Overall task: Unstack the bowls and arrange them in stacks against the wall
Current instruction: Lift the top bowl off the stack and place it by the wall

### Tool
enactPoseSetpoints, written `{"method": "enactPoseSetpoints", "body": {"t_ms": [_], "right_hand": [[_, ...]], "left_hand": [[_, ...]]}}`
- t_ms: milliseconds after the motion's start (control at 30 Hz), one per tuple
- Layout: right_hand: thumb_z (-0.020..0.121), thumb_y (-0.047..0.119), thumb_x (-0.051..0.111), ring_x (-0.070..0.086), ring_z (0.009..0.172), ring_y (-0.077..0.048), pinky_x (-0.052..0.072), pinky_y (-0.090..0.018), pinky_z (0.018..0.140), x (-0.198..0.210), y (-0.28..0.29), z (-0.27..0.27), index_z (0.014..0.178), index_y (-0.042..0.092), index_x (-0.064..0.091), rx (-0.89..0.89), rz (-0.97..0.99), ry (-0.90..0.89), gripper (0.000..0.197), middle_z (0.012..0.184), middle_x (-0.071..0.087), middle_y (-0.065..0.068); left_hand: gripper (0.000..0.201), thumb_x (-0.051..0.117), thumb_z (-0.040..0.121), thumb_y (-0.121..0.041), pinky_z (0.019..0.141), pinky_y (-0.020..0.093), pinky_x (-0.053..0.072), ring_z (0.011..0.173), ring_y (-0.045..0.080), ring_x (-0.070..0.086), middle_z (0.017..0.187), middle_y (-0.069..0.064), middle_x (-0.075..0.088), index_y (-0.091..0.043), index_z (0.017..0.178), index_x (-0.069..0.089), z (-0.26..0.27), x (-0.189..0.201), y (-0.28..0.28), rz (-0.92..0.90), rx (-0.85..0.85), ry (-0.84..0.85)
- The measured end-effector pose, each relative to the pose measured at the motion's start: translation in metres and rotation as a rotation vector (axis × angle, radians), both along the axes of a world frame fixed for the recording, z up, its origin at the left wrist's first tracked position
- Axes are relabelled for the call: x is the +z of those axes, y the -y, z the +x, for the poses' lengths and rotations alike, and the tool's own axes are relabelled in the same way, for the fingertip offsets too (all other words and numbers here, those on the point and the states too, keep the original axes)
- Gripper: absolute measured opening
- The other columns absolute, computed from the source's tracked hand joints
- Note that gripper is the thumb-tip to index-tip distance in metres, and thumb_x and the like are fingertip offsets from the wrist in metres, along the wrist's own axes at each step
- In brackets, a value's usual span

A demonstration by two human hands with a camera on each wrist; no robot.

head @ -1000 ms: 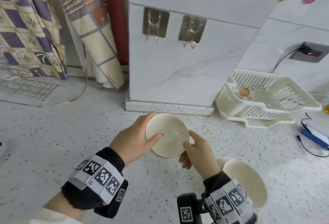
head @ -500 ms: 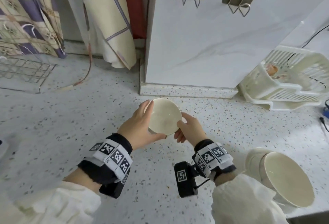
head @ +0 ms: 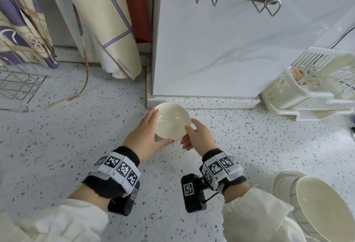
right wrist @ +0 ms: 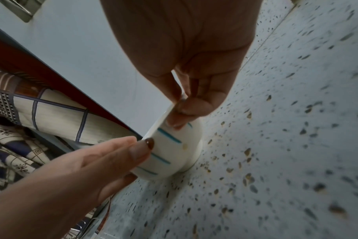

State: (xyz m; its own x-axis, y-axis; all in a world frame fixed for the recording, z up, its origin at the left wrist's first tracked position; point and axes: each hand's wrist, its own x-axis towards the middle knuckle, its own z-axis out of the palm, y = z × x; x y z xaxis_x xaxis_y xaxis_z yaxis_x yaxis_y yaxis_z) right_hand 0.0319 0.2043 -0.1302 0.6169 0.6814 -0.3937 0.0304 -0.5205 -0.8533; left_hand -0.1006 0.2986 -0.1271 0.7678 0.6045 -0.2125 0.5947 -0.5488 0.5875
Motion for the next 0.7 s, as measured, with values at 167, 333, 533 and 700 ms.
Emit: {"method": "enactPoseSetpoints", "body": {"t_ms": [167,333,533,700], "right_hand": [[0.092,0.013,0.040,0.060,0.049,-0.018,0.055,-0.024,0.051,-0.002,-0.003,0.003,0.138,0.014,0.037,-0.018,0.041,-0.070,0.045,0.065,0.062,-0.006],[0.092,0.012,0.041,0.060,0.057,-0.019,0.054,-0.028,0.060,0.011,0.009,0.002,0.139,0.012,0.033,0.016,0.018,-0.095,0.047,0.078,0.062,-0.006],[0.093,0.014,0.041,0.062,0.064,-0.015,0.054,-0.023,0.066,0.058,0.060,0.002,0.131,0.016,0.045,0.151,0.028,0.037,0.038,0.083,0.064,-0.002],[0.092,0.014,0.042,0.064,0.068,-0.011,0.055,-0.022,0.069,0.095,0.128,0.020,0.107,0.023,0.060,0.160,0.062,0.144,0.025,0.082,0.066,0.002]], "left_hand": [[0.097,0.056,0.076,-0.056,0.104,0.044,0.036,0.142,0.019,0.014,0.157,-0.003,-0.006,-0.017,0.143,-0.001,0.009,-0.002,-0.008,0.031,0.032,-0.009],[0.090,0.056,0.078,-0.052,0.108,0.044,0.032,0.143,0.021,0.012,0.157,0.000,-0.005,-0.016,0.143,0.004,0.010,-0.004,-0.003,0.035,0.037,-0.004],[0.060,0.055,0.086,-0.028,0.115,0.045,0.023,0.142,0.029,0.014,0.151,0.016,0.022,-0.005,0.135,0.030,0.007,0.009,0.028,0.233,0.057,0.148],[0.041,0.046,0.090,-0.022,0.115,0.033,0.014,0.141,0.020,0.015,0.144,0.007,0.036,-0.011,0.129,0.042,0.024,0.028,0.087,0.242,-0.046,0.226]]}}
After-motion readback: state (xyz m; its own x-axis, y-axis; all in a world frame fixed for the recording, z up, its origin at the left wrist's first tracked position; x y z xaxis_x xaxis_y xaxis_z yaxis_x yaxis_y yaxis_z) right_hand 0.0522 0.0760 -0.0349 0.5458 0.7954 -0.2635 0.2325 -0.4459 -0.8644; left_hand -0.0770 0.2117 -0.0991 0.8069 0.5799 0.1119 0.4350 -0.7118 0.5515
